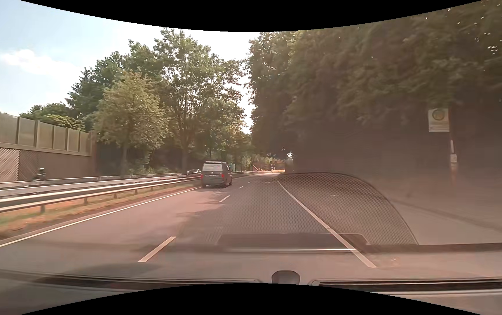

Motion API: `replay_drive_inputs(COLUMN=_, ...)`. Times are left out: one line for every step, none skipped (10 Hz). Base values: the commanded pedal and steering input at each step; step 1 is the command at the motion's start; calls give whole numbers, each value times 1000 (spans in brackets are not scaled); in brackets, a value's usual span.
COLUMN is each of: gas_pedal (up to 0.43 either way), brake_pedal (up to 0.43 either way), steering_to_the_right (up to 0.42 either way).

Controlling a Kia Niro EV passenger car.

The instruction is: Follow the waypoints while adhering to traffic rules and regulations

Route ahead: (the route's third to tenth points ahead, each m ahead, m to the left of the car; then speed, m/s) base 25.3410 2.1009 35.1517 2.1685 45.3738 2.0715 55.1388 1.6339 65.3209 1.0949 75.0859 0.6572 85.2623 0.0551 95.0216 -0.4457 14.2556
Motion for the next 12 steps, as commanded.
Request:
replay_drive_inputs(gas_pedal=110, brake_pedal=0, steering_to_the_right=1)
replay_drive_inputs(gas_pedal=98, brake_pedal=0, steering_to_the_right=0)
replay_drive_inputs(gas_pedal=98, brake_pedal=0, steering_to_the_right=0)
replay_drive_inputs(gas_pedal=98, brake_pedal=0, steering_to_the_right=0)
replay_drive_inputs(gas_pedal=98, brake_pedal=0, steering_to_the_right=0)
replay_drive_inputs(gas_pedal=98, brake_pedal=0, steering_to_the_right=0)
replay_drive_inputs(gas_pedal=98, brake_pedal=0, steering_to_the_right=0)
replay_drive_inputs(gas_pedal=98, brake_pedal=0, steering_to_the_right=1)
replay_drive_inputs(gas_pedal=98, brake_pedal=0, steering_to_the_right=1)
replay_drive_inputs(gas_pedal=98, brake_pedal=0, steering_to_the_right=1)
replay_drive_inputs(gas_pedal=98, brake_pedal=0, steering_to_the_right=1)
replay_drive_inputs(gas_pedal=98, brake_pedal=0, steering_to_the_right=0)
